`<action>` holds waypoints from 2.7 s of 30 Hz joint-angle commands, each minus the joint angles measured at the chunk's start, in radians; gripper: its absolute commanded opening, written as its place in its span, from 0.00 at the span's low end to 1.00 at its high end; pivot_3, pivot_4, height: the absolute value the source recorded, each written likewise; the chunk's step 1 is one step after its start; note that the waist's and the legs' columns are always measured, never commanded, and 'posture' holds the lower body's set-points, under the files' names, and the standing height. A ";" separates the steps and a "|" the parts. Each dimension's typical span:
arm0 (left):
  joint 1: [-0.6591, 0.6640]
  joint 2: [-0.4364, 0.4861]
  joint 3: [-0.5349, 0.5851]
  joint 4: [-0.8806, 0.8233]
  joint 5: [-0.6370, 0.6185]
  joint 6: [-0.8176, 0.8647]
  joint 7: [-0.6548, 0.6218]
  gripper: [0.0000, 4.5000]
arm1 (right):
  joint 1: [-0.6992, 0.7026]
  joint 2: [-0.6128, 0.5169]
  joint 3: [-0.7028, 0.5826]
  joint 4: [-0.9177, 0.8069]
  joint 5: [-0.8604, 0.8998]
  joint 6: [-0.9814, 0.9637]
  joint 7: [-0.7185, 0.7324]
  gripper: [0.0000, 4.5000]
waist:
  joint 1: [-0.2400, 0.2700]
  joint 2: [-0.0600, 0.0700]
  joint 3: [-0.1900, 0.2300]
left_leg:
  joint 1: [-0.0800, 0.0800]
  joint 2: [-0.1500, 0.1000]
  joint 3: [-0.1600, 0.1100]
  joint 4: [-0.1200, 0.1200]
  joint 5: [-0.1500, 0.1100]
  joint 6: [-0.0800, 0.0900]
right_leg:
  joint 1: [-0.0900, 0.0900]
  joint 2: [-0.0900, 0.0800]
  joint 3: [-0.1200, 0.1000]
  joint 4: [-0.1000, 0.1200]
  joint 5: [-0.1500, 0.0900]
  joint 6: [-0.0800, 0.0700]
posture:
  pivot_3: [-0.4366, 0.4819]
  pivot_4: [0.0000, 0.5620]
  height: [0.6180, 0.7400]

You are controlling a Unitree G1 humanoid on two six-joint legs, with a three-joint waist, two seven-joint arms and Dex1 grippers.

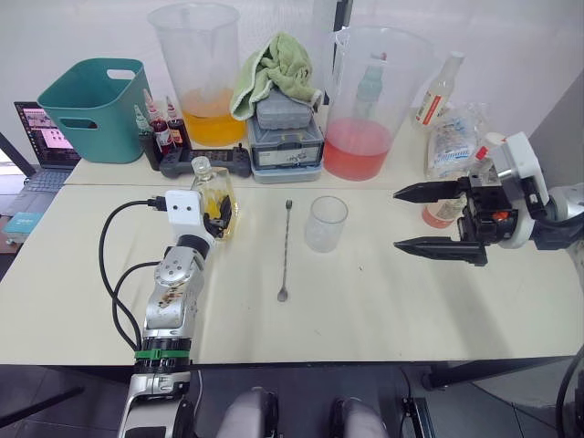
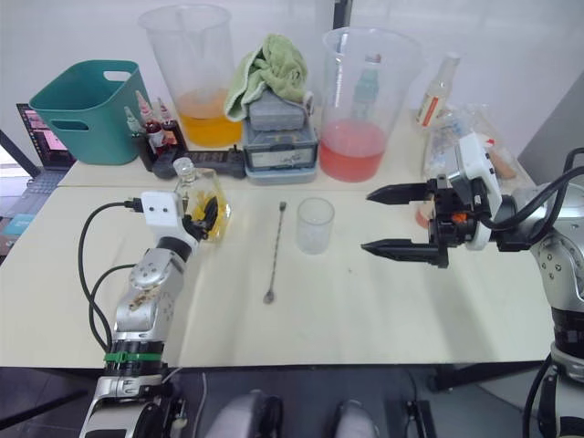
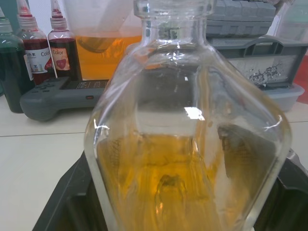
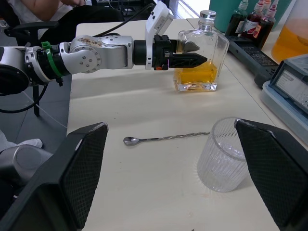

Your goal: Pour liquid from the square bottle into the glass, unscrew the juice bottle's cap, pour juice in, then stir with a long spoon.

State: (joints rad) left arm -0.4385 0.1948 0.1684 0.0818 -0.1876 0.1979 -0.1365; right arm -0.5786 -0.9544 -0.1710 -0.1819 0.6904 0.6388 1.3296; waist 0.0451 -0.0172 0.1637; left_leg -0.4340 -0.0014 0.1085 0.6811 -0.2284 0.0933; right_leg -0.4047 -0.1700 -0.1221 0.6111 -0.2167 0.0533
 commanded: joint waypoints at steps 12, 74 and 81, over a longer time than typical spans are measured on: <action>0.109 0.220 0.030 -0.399 -0.405 0.083 -0.492 0.63 | 0.009 -0.015 -0.032 -0.052 0.085 0.051 0.009 1.00 | -0.006 -0.002 0.002 | -0.004 0.000 0.000 0.001 0.000 0.000 | -0.003 0.001 -0.001 0.000 0.000 0.000 | 0.48 0.27 0.99; -0.205 0.189 -0.468 -0.147 -0.178 0.205 -1.035 1.00 | 0.418 -0.102 -0.384 -0.365 0.260 0.126 -0.272 1.00 | 0.002 -0.001 0.001 | -0.005 0.001 -0.001 0.014 -0.003 0.007 | 0.001 0.003 0.002 0.001 0.001 0.002 | 0.48 0.27 0.99; -0.208 0.183 -0.473 -0.151 -0.177 0.209 -1.047 0.62 | 0.404 -0.087 -0.346 -0.419 0.293 0.130 -0.316 1.00 | 0.001 -0.001 0.001 | -0.005 0.001 -0.002 0.014 -0.003 0.007 | 0.001 0.003 0.002 0.001 0.001 0.002 | 0.48 0.27 0.99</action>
State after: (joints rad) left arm -0.6270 0.3837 -0.3034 -0.0479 -0.3549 0.4174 -1.1714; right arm -0.1523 -1.0428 -0.5127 -0.5711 0.9602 0.7825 1.0294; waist 0.0460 -0.0186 0.1651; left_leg -0.4390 -0.0003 0.1070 0.6948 -0.2314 0.1002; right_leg -0.4038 -0.1669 -0.1199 0.6122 -0.2156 0.0550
